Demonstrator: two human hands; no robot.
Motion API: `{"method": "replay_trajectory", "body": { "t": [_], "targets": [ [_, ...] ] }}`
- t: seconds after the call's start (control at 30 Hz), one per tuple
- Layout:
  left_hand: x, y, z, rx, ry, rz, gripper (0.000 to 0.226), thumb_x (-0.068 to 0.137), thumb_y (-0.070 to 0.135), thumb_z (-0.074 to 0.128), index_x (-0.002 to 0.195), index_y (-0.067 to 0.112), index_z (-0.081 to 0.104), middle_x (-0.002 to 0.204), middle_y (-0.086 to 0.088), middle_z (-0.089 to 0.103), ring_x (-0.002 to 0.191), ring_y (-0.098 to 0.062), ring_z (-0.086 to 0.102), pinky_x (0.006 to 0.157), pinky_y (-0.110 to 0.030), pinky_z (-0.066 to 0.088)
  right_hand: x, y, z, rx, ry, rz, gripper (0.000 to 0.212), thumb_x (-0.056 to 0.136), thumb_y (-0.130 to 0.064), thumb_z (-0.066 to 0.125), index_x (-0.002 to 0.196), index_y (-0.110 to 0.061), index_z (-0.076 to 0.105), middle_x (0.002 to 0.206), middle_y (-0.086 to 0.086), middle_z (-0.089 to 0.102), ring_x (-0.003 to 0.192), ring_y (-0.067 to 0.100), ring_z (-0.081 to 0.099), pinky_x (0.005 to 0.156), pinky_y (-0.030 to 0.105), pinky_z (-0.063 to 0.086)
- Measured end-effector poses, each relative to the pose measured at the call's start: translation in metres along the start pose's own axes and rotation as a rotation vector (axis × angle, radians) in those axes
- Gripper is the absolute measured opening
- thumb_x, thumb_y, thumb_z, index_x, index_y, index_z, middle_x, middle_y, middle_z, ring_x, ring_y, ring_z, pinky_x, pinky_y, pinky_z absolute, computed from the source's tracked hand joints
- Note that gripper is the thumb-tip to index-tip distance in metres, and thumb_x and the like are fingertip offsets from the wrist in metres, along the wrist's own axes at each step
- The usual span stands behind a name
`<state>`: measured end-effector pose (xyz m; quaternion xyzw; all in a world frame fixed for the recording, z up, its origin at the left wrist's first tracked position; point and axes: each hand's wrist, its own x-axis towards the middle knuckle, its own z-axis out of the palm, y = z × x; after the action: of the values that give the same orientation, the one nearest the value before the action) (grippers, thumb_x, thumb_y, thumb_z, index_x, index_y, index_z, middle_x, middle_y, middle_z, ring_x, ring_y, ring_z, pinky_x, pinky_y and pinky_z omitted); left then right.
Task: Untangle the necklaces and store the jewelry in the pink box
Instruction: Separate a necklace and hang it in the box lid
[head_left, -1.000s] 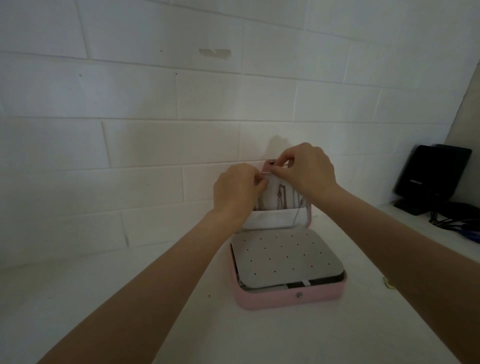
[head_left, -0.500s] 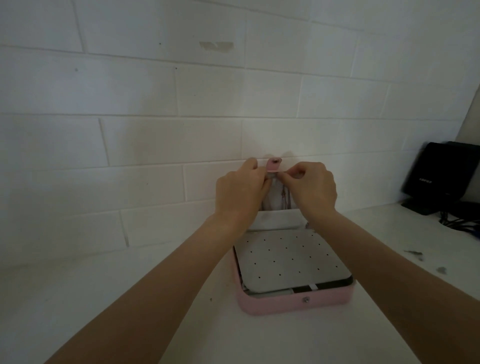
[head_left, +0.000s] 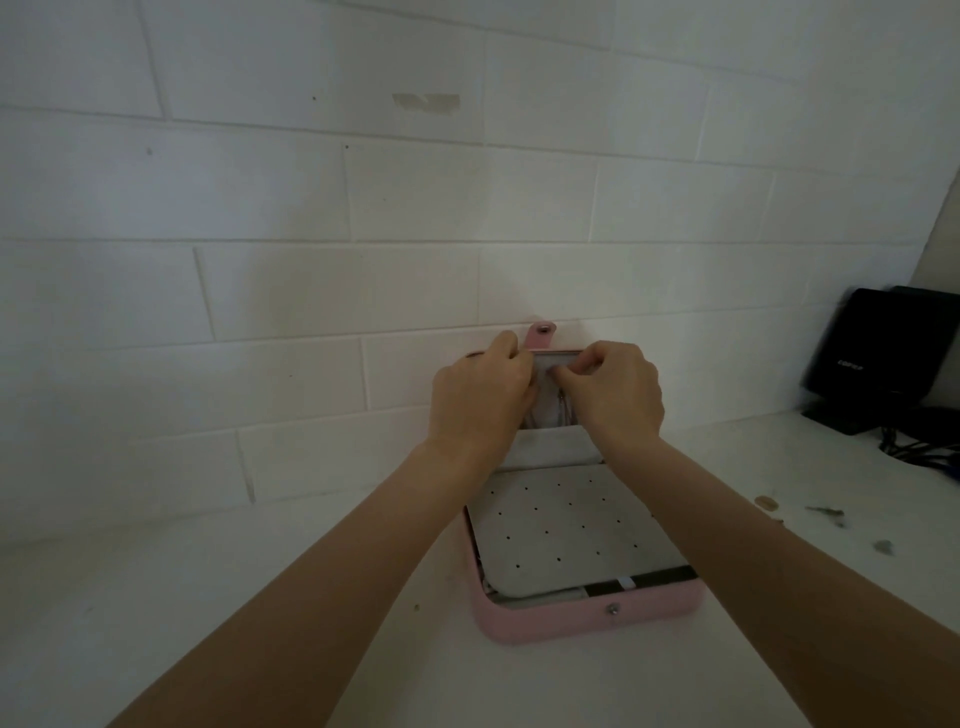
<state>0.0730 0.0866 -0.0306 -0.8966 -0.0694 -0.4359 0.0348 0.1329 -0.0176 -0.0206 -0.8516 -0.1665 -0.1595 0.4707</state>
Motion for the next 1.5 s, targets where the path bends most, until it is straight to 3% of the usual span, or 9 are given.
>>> {"method": "replay_trajectory", "body": {
  "t": [0.1, 0.2, 0.37, 0.57, 0.77, 1.0, 1.17, 1.33, 1.5],
  "targets": [
    [-0.001, -0.002, -0.005, -0.051, 0.043, 0.043, 0.03, 0.054, 0.021, 0.088, 0.058, 0.011, 0.06, 0.06, -0.003, 0.052, 0.034, -0.02, 0.044, 0.042, -0.01, 0.009, 0.0, 0.007, -0.003, 0.007, -0.082, 0.005, 0.012, 0.082, -0.032, 0.068, 0.081, -0.021, 0.064, 0.092, -0.001, 0.067, 0.086, 0.021, 0.062, 0.071, 0.032, 0.048],
    [0.0, 0.001, -0.009, -0.085, 0.06, 0.092, 0.034, 0.054, 0.021, 0.089, 0.08, 0.012, 0.069, 0.068, -0.002, 0.058, 0.037, -0.019, 0.048, 0.038, -0.015, 0.022, -0.003, 0.01, -0.006, -0.046, -0.124, -0.039, 0.015, 0.082, -0.034, 0.068, 0.078, -0.022, 0.061, 0.087, -0.002, 0.064, 0.082, 0.02, 0.06, 0.069, 0.031, 0.046],
    [-0.004, 0.009, 0.0, -0.116, -0.134, 0.049, 0.017, 0.09, 0.022, 0.056, 0.099, 0.015, 0.067, 0.117, -0.004, 0.057, 0.082, -0.028, 0.06, 0.057, -0.029, 0.032, -0.005, 0.008, -0.015, -0.124, -0.185, -0.168, 0.01, 0.081, -0.025, 0.066, 0.076, -0.024, 0.058, 0.082, -0.005, 0.057, 0.083, 0.018, 0.058, 0.069, 0.029, 0.045],
    [-0.011, 0.01, 0.005, -0.229, -0.017, -0.081, 0.02, 0.09, 0.028, 0.057, 0.101, 0.019, 0.072, 0.088, -0.004, 0.057, 0.081, -0.025, 0.057, 0.058, -0.027, 0.027, 0.001, 0.007, -0.019, 0.048, -0.212, -0.203, 0.003, 0.08, -0.018, 0.069, 0.077, -0.018, 0.07, 0.071, -0.007, 0.06, 0.074, 0.01, 0.057, 0.067, 0.026, 0.045],
    [-0.009, 0.006, 0.001, -0.361, 0.064, -0.24, 0.019, 0.089, 0.03, 0.06, 0.098, 0.019, 0.072, 0.088, -0.001, 0.06, 0.081, -0.015, 0.052, 0.065, -0.023, 0.032, 0.008, 0.005, -0.012, 0.104, -0.159, -0.2, 0.007, 0.08, -0.022, 0.072, 0.081, -0.016, 0.071, 0.077, -0.002, 0.065, 0.073, 0.009, 0.058, 0.067, 0.024, 0.047],
    [-0.007, 0.005, 0.001, -0.12, 0.11, -0.116, 0.012, 0.08, 0.02, 0.069, 0.072, 0.011, 0.068, 0.069, -0.004, 0.056, 0.052, -0.023, 0.052, 0.043, -0.017, 0.012, 0.007, 0.004, -0.006, 0.209, -0.049, -0.09, 0.01, 0.08, -0.023, 0.071, 0.078, -0.014, 0.069, 0.073, 0.0, 0.063, 0.069, 0.012, 0.056, 0.057, 0.018, 0.04],
    [-0.003, 0.003, 0.0, 0.028, 0.127, -0.082, 0.018, 0.069, 0.024, 0.067, 0.057, 0.013, 0.061, 0.06, -0.001, 0.053, 0.035, -0.019, 0.043, 0.037, -0.016, 0.015, 0.009, 0.001, -0.007, 0.199, -0.006, -0.024, 0.012, 0.081, -0.027, 0.07, 0.075, -0.018, 0.065, 0.075, -0.001, 0.064, 0.078, 0.017, 0.061, 0.071, 0.029, 0.049],
    [-0.002, 0.0, 0.003, 0.099, 0.149, -0.036, 0.025, 0.064, 0.016, 0.084, 0.057, 0.01, 0.06, 0.06, -0.003, 0.053, 0.033, -0.021, 0.043, 0.04, -0.016, 0.021, 0.005, 0.0, -0.002, 0.048, 0.042, -0.052, 0.016, 0.082, -0.036, 0.067, 0.076, -0.022, 0.061, 0.085, -0.002, 0.066, 0.082, 0.021, 0.062, 0.07, 0.033, 0.049],
    [0.0, 0.0, 0.006, 0.081, 0.18, -0.044, 0.02, 0.068, 0.019, 0.076, 0.059, 0.01, 0.06, 0.061, -0.003, 0.054, 0.033, -0.022, 0.045, 0.038, -0.016, 0.024, 0.003, 0.0, 0.0, -0.035, 0.055, -0.059, 0.017, 0.083, -0.035, 0.066, 0.078, -0.02, 0.06, 0.088, 0.003, 0.066, 0.081, 0.022, 0.061, 0.064, 0.029, 0.043]
  ]
}}
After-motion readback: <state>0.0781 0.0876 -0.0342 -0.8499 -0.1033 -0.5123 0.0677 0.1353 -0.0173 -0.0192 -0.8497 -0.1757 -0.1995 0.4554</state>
